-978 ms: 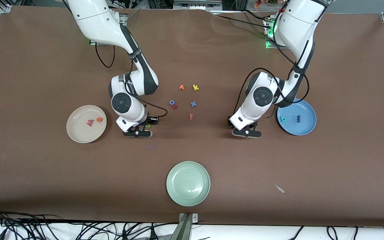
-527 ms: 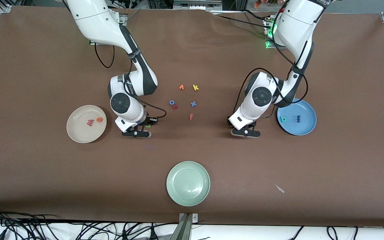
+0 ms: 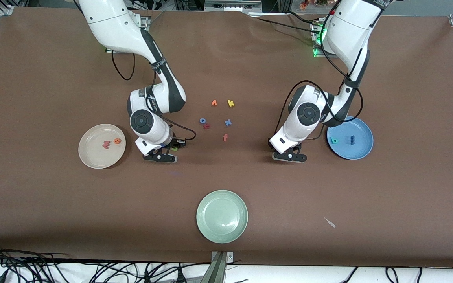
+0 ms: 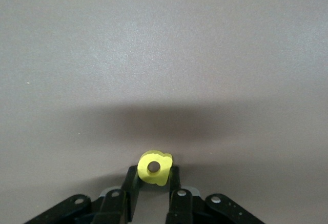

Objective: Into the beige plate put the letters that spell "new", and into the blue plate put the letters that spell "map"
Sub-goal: 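Grasp yellow a with the left gripper while the right gripper grasps green u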

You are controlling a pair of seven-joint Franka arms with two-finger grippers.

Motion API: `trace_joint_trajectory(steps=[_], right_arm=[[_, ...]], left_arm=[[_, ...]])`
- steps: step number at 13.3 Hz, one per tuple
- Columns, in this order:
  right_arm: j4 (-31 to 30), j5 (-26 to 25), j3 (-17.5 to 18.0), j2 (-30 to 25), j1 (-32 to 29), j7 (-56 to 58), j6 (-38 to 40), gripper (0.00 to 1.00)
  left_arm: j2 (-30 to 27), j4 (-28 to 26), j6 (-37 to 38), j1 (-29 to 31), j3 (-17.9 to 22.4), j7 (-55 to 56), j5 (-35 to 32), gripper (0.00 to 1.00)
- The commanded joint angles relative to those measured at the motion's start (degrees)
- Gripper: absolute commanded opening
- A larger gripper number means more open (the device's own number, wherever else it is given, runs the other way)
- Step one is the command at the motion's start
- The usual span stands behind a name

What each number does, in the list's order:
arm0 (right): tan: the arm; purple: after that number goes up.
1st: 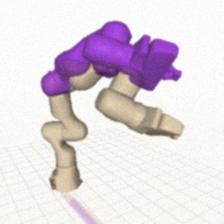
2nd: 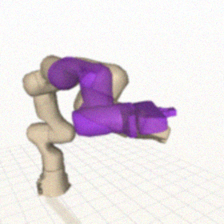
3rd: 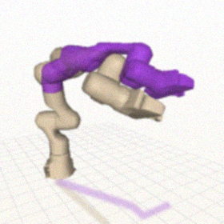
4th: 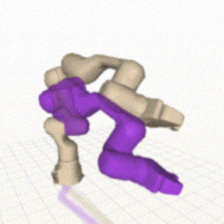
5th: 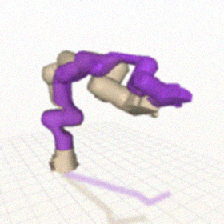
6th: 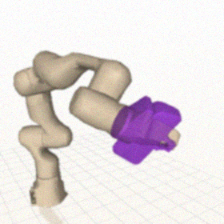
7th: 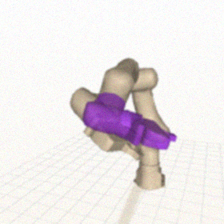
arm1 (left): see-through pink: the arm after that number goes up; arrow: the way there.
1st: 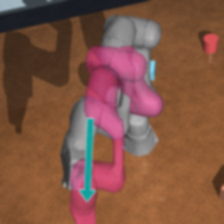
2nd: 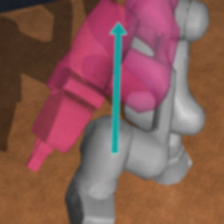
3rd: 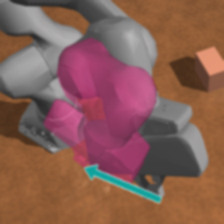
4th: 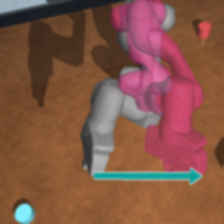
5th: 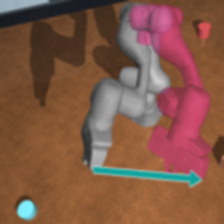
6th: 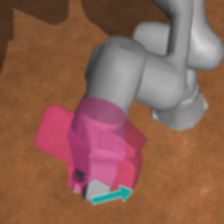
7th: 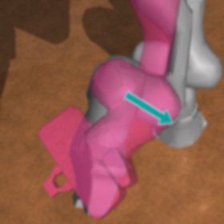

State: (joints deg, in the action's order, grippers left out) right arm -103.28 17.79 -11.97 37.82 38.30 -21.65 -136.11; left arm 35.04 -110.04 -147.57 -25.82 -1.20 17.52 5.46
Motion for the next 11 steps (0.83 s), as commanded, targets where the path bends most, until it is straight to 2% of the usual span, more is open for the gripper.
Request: trace_joint_trajectory(steps=[1, 4, 7, 9, 11], right_arm=[[1.94, 1.01, 0.28, 0.94, -0.51, -0.59, 0.23, 0.16], [2.29, 1.01, 0.28, 0.85, -0.51, -0.94, 0.5, 0.13], [5.53, 0.67, -0.86, 0.68, -0.86, 0.02, 7.06, 0.13], [6.34, 0.14, -3.75, -0.54, -0.86, 4.47, 11.55, 0.13], [5.46, 0.4, -7.79, -2.83, -0.86, 13.6, 16.03, 0.13]], left_arm=[[0.82, 1.05, -0.18, -0.72, 0.76, 0.68, -2.04, 0.19], [-0.14, 1.05, -0.09, -0.63, 1.11, 0.33, -2.04, 0.19], [-2.69, 0.36, 0.96, 1.02, 1.46, 0.15, -2.21, 0.19], [-5.76, -0.69, 5.25, 4.1, 1.46, -1.94, -2.3, 0.2], [-10.58, -4.81, 8.16, 8.83, 1.2, -8.51, -2.21, 0.2]])
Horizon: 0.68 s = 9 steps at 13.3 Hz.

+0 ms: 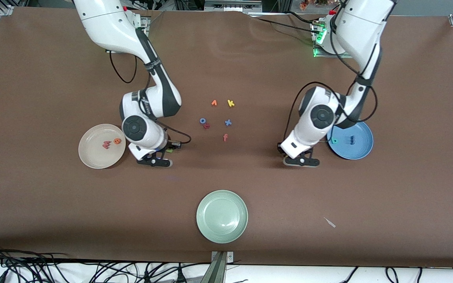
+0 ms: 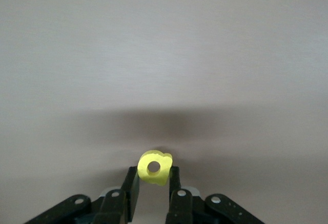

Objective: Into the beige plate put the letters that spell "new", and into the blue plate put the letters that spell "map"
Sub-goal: 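Place yellow a and green u on their plates with both grippers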

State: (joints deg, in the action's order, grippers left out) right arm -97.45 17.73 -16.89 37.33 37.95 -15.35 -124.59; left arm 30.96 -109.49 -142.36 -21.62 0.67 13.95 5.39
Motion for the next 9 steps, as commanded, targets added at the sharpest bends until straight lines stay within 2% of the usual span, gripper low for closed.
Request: trace_joint_trajectory(steps=[1, 3, 5, 6, 8, 9], right_arm=[[-1.24, 0.46, -4.88, -3.57, -0.51, 11.0, 6.53, 0.13], [-4.57, 0.38, -8.22, -6.03, -0.51, 17.95, 7.25, 0.13], [-4.59, 0.37, -11.74, -5.96, -0.51, 21.23, 11.71, 0.14], [-4.59, 0.38, -13.41, -5.87, -0.51, 22.02, 13.21, 0.15], [-4.59, 0.2, -15.61, -5.0, -0.94, 22.47, 14.55, 0.28], [-4.5, 0.2, -15.8, -4.12, -1.82, 22.47, 14.55, 0.29]], left_arm=[[-9.48, -8.51, 3.57, 7.18, -0.85, -8.56, -2.14, 0.2], [-14.67, -15.45, 3.76, 11.92, -0.94, -14.1, -2.14, 0.2], [-17.06, -20.21, 3.76, 15.27, -0.94, -17.72, -2.06, 0.2], [-17.51, -21.54, 3.76, 16.85, -0.85, -18.6, -2.05, 0.21], [-17.25, -22.34, 3.76, 19.84, -0.67, -22.28, -2.14, 0.22], [-16.9, -22.34, 3.76, 21.69, -0.5, -24.65, -2.14, 0.22]])
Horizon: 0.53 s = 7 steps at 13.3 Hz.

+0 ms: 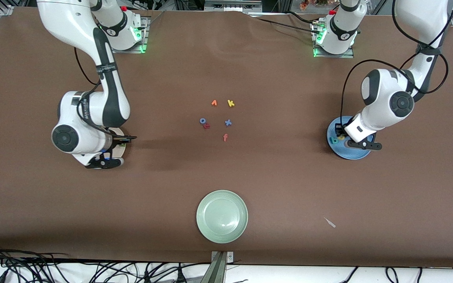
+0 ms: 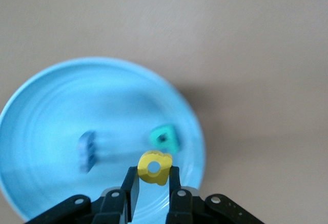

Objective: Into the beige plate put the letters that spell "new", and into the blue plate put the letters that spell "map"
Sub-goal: 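Place yellow a and green u on their plates with both grippers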

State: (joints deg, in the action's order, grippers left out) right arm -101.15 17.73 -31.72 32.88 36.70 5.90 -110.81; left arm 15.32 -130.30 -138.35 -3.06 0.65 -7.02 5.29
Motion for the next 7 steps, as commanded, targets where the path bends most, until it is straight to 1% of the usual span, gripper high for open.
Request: trace_joint_trajectory(steps=[1, 2, 3, 4, 5, 7], right_arm=[[-0.63, 0.2, -0.97, 0.87, -1.7, 1.21, 0.68, 0.29], [-0.62, 0.2, -0.89, 1.31, -2.85, 1.56, 0.34, 0.3], [-0.54, 0.37, -0.88, 1.4, -3.38, 2.18, 0.33, 0.49], [-0.27, 1.07, -0.8, 1.49, -3.56, 2.01, 0.25, 0.99], [0.86, 1.78, -0.8, 1.49, -3.65, 2.01, 0.94, 1.0], [2.88, 2.31, -0.62, 1.4, -3.04, 1.57, 3.74, 1.0]], left_arm=[[-0.65, -1.53, -0.26, 3.93, -0.47, -4.31, -2.04, 0.25], [-0.38, -1.53, -0.26, 3.85, -0.47, -3.54, -1.96, 0.37], [-0.2, -1.45, -0.26, 3.85, -0.47, -3.36, -1.95, 0.47], [-0.2, -1.45, -0.26, 3.85, -0.47, -3.35, -1.52, 0.77], [-0.46, -1.45, -0.26, 3.85, -0.47, -3.35, -1.52, 1.0], [-0.81, -1.45, -0.26, 3.85, -0.56, -3.35, -1.52, 1.0]])
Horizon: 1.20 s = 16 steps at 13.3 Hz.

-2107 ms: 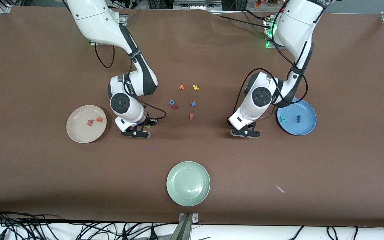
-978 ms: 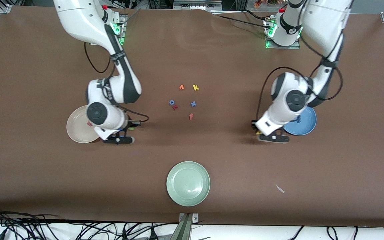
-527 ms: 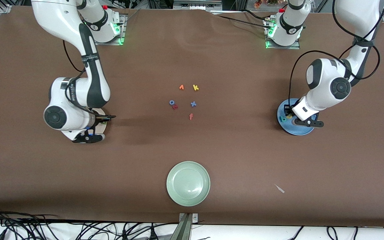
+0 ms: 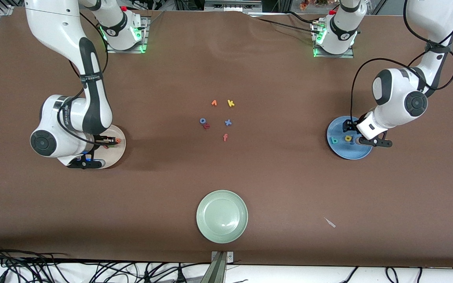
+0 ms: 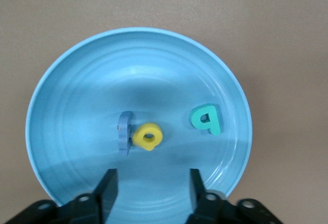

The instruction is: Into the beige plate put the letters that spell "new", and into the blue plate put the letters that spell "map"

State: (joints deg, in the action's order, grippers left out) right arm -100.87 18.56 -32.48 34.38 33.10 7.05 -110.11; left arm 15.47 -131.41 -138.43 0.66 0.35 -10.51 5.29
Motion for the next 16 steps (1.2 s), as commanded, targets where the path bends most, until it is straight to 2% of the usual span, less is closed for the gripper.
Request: trace_joint_trajectory(steps=[1, 3, 8, 11, 12, 14, 16], right_arm=[[3.92, 1.48, 0.31, -0.1, 0.73, 0.33, 5.15, 1.0], [6.82, 1.56, 0.49, -0.19, 0.82, -2.03, 9.81, 1.0], [15.16, 1.21, 0.4, -0.54, 3.63, -9.41, 21.58, 1.0], [19.39, 1.21, 0.4, -0.54, 3.81, -11.53, 28.97, 1.0], [20.79, 0.69, 0.32, -0.54, 3.81, -11.36, 30.82, 1.0], [24.21, 0.42, -0.04, -0.54, 3.72, -11.45, 35.03, 1.0], [23.54, -0.1, 0.58, -3.42, 3.55, -11.54, 33.31, 1.0]], left_arm=[[-1.32, -0.51, -0.09, 0.13, -0.26, -0.13, -1.51, 1.0], [-5.17, -0.42, 4.8, 0.57, -0.26, -0.13, -1.51, 1.0], [-15.54, -0.07, 7.64, 2.06, -0.52, -0.04, -1.43, 1.0], [-24.14, 2.11, 17.36, 2.06, -1.58, 0.13, -2.13, 1.0], [-25.91, 4.65, 22.36, 2.06, -1.75, 0.13, -2.3, 1.0], [-26.28, 15.59, 36.83, 2.06, -1.76, 0.48, -5.62, 1.0], [-26.37, 24.59, 48.2, 2.06, -1.76, 2.24, -6.52, 1.0]])
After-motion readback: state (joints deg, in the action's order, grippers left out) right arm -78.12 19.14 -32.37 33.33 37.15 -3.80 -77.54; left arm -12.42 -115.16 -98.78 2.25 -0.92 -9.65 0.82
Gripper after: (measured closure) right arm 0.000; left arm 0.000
